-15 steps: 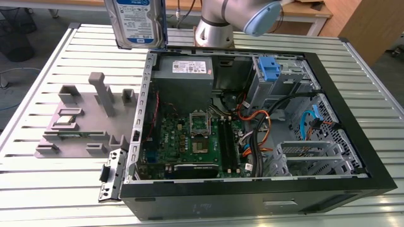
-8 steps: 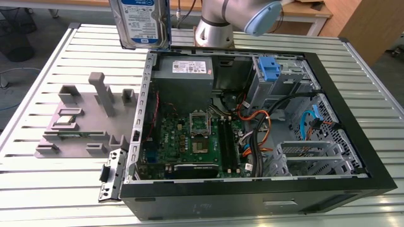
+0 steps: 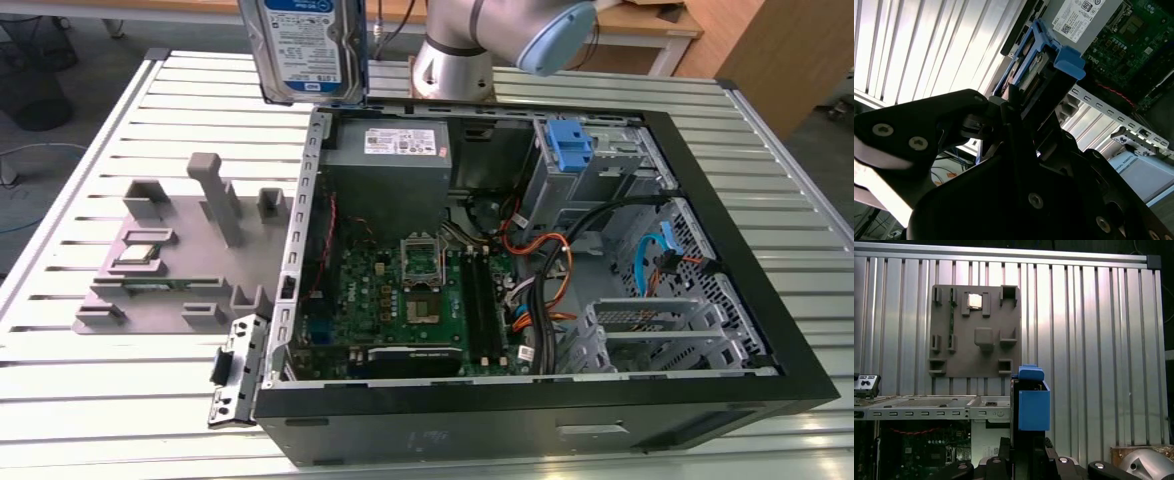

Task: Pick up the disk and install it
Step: 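Pick up the disk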

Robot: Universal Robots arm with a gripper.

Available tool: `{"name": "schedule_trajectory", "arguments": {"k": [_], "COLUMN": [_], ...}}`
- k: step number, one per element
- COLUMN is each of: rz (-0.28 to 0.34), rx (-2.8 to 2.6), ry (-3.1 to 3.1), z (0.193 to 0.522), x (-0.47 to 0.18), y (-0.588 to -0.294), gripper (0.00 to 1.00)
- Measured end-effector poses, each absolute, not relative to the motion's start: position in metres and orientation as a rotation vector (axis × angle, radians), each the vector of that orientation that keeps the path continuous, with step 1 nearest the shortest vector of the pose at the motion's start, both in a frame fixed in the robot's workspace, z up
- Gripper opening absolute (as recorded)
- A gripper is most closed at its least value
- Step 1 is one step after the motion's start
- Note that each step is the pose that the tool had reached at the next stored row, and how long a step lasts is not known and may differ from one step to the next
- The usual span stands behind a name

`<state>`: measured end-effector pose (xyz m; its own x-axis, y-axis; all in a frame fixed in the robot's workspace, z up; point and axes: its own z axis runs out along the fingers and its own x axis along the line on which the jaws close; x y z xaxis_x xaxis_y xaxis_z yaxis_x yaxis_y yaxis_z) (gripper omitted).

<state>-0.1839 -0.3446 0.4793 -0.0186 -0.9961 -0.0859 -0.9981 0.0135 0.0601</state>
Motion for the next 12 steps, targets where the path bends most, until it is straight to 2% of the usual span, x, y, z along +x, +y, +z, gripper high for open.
{"name": "schedule_trajectory", "arguments": {"k": [12], "rz": [0.161], "rx": [-2.187], "ry": [2.223], "z": [0.479], "x": [-0.170], "y": [-0.345], "gripper": [0.35]}}
